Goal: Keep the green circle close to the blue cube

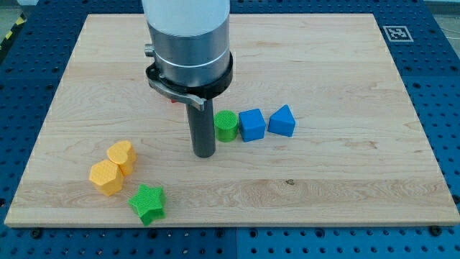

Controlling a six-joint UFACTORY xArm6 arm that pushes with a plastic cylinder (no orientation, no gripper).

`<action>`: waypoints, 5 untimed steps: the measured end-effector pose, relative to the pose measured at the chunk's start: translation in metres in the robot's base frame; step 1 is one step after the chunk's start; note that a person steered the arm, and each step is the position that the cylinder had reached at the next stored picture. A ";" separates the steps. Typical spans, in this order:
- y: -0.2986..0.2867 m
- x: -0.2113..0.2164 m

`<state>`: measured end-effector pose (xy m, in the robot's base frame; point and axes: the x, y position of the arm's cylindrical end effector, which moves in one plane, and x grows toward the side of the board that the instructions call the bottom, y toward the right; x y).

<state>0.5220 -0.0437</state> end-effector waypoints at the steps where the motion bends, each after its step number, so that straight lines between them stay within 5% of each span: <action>1: 0.000 0.009; 5: 0.005 0.013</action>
<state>0.5349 -0.0387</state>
